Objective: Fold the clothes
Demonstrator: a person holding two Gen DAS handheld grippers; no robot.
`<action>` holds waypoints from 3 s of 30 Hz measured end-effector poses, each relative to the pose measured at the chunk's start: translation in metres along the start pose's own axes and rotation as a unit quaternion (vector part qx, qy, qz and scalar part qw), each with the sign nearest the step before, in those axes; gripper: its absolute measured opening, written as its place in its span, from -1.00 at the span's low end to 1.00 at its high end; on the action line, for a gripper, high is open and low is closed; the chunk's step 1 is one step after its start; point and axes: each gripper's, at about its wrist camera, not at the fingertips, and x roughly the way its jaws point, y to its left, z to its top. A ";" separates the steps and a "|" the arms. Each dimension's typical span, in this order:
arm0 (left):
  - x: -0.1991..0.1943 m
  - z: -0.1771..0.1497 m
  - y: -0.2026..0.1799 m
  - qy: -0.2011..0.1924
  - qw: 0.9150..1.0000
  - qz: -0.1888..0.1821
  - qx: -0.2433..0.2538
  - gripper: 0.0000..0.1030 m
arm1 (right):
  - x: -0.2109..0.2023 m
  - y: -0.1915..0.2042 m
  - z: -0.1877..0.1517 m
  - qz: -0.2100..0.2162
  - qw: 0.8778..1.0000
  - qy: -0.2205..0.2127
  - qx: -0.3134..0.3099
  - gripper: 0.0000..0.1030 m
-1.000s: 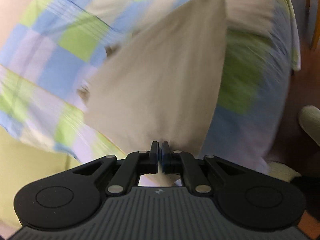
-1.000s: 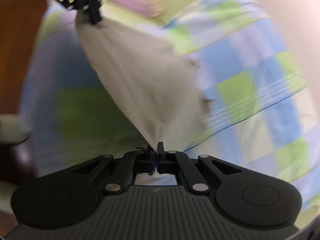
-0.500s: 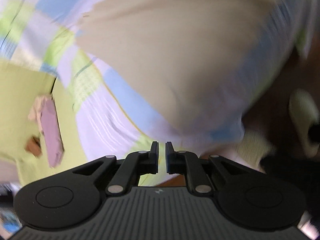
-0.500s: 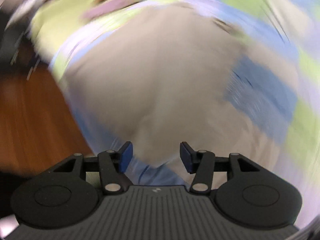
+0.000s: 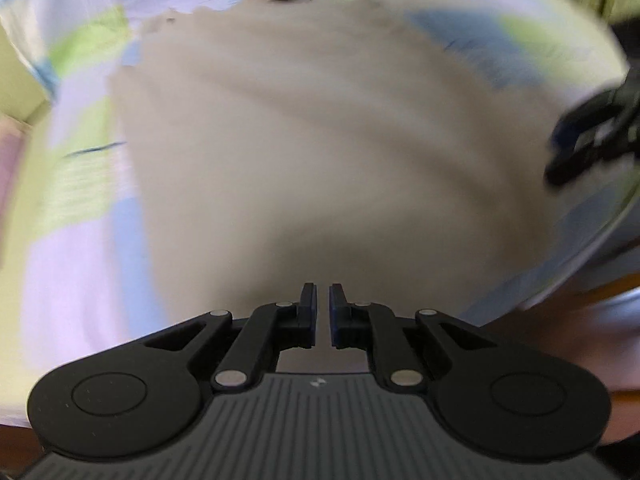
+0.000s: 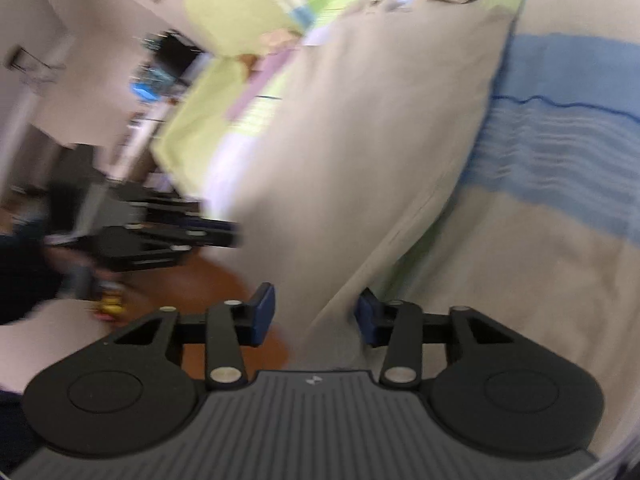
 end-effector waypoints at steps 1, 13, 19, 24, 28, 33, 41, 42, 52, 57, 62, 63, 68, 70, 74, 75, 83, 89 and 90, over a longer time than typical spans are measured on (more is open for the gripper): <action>0.003 0.002 -0.002 0.003 1.000 -0.004 -0.010 -0.69 | -0.009 0.003 -0.004 0.000 1.000 -0.002 0.003 -0.31; 0.037 0.007 -0.038 0.025 0.999 -0.022 -0.040 -0.66 | -0.007 -0.024 -0.044 -0.101 0.985 -0.069 0.122 -0.32; 0.049 0.011 -0.027 0.052 0.997 -0.003 -0.050 -0.65 | -0.008 0.007 -0.048 -0.163 0.978 -0.084 0.099 -0.97; 0.044 0.018 -0.028 0.061 0.998 -0.007 -0.022 -0.64 | -0.015 0.015 -0.066 -0.204 0.967 -0.060 0.138 -0.78; 0.021 0.052 -0.003 0.034 0.999 0.025 0.022 -0.52 | -0.015 0.035 -0.026 -0.293 0.955 -0.012 0.055 -0.13; 0.028 0.130 0.055 -0.022 0.998 0.046 0.044 -0.31 | -0.003 0.042 0.060 -0.377 0.921 -0.054 -0.078 -0.27; 0.100 0.264 0.069 -0.071 0.996 0.008 0.045 -0.31 | 0.018 -0.036 0.214 -0.311 0.935 -0.168 0.031 -0.38; 0.108 0.275 0.070 -0.072 0.996 0.027 0.051 -0.31 | 0.017 -0.044 0.223 -0.319 0.933 -0.166 0.027 -0.38; 0.172 0.319 0.057 -0.049 0.985 0.032 0.160 -0.32 | 0.037 -0.105 0.262 -0.331 0.939 -0.082 -0.030 -0.38; 0.185 0.362 0.083 -0.101 0.991 0.045 0.080 -0.27 | 0.036 -0.123 0.270 -0.314 0.945 -0.078 -0.038 -0.32; 0.189 0.395 0.132 -0.095 0.993 0.056 -0.028 -0.34 | 0.043 -0.130 0.288 -0.300 0.948 -0.068 -0.082 -0.27; 0.188 0.395 0.134 -0.094 0.993 0.059 -0.027 -0.34 | 0.045 -0.130 0.291 -0.297 0.949 -0.067 -0.086 -0.27; 0.139 0.364 0.161 -0.124 0.989 0.056 -0.051 -0.22 | 0.046 -0.124 0.307 -0.257 0.959 -0.091 -0.079 -0.11; 0.126 0.346 0.181 -0.119 0.988 0.070 -0.069 -0.24 | 0.047 -0.126 0.310 -0.240 0.964 -0.093 -0.065 -0.08; 0.120 0.309 0.231 -0.080 0.988 0.084 -0.101 -0.26 | 0.053 -0.135 0.314 -0.235 0.967 -0.091 -0.041 -0.08; 0.123 0.305 0.240 -0.073 0.989 0.075 -0.107 -0.26 | 0.055 -0.136 0.315 -0.234 0.967 -0.093 -0.035 -0.07; 0.145 0.293 0.260 -0.055 0.981 -0.076 -0.172 -0.39 | 0.073 -0.137 0.318 -0.221 0.969 -0.112 0.008 0.08; 0.143 0.300 0.281 -0.106 0.938 -0.196 -0.265 -0.69 | 0.085 -0.133 0.319 -0.241 0.964 -0.112 0.016 0.08; 0.145 0.301 0.283 -0.110 0.938 -0.185 -0.271 -0.69 | 0.086 -0.132 0.319 -0.248 0.962 -0.114 0.016 0.08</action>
